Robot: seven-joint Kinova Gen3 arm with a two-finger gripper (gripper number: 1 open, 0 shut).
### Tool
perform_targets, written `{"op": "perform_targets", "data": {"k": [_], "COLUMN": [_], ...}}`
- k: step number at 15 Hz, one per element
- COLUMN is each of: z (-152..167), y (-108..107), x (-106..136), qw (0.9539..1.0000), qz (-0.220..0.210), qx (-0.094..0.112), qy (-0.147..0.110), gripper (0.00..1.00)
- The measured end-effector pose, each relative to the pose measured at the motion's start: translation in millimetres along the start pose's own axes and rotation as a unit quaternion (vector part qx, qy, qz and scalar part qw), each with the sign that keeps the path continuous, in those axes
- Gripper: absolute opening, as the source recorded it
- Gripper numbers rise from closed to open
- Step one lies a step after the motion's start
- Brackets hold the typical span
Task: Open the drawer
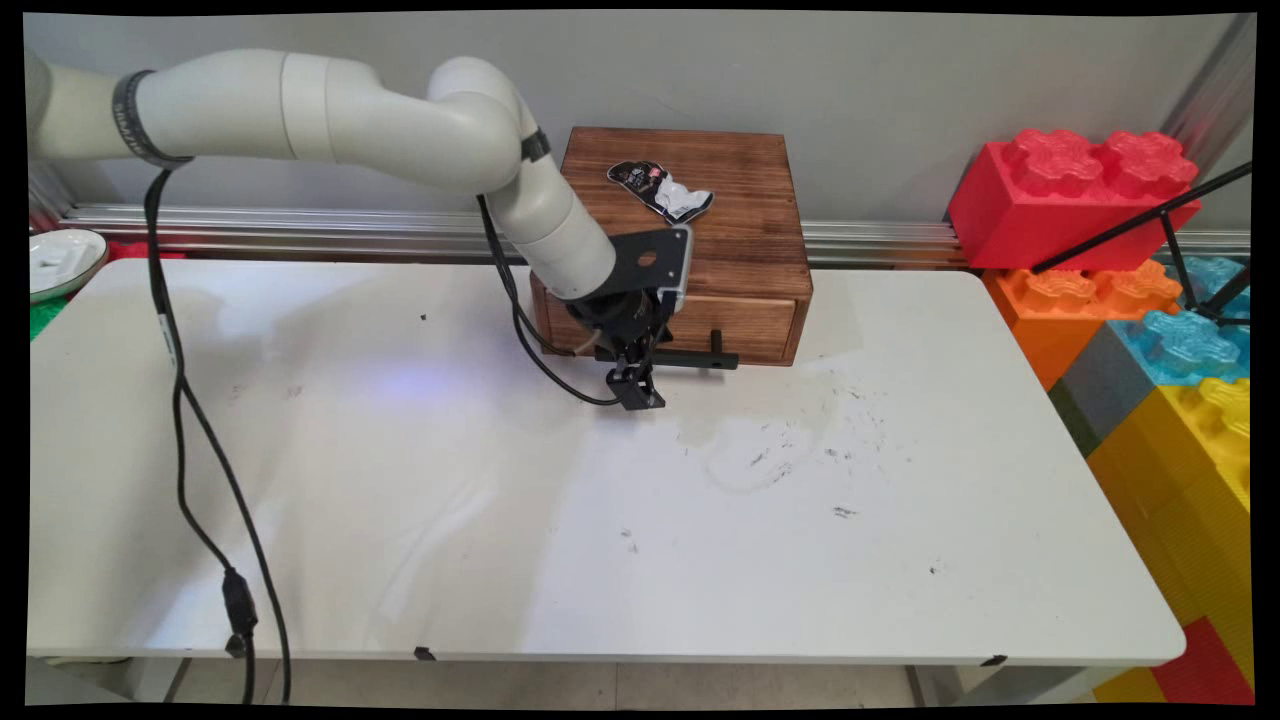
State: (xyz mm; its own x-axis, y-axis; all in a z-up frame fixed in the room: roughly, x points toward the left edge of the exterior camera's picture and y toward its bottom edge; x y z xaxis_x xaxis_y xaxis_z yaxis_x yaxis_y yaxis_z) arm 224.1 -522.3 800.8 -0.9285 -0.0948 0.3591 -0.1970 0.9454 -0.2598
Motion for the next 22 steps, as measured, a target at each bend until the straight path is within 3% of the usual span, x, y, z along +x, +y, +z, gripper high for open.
{"op": "perform_targets", "data": {"k": [11, 22], "z": [19, 16], "y": [4, 39], "x": [-1, 1], "qw": [0.9999, 0.9995], "qz": [0.001, -0.007], "qx": [-0.013, -0.032], "qy": [-0.010, 0.001], "gripper": [1.00, 1.00]}}
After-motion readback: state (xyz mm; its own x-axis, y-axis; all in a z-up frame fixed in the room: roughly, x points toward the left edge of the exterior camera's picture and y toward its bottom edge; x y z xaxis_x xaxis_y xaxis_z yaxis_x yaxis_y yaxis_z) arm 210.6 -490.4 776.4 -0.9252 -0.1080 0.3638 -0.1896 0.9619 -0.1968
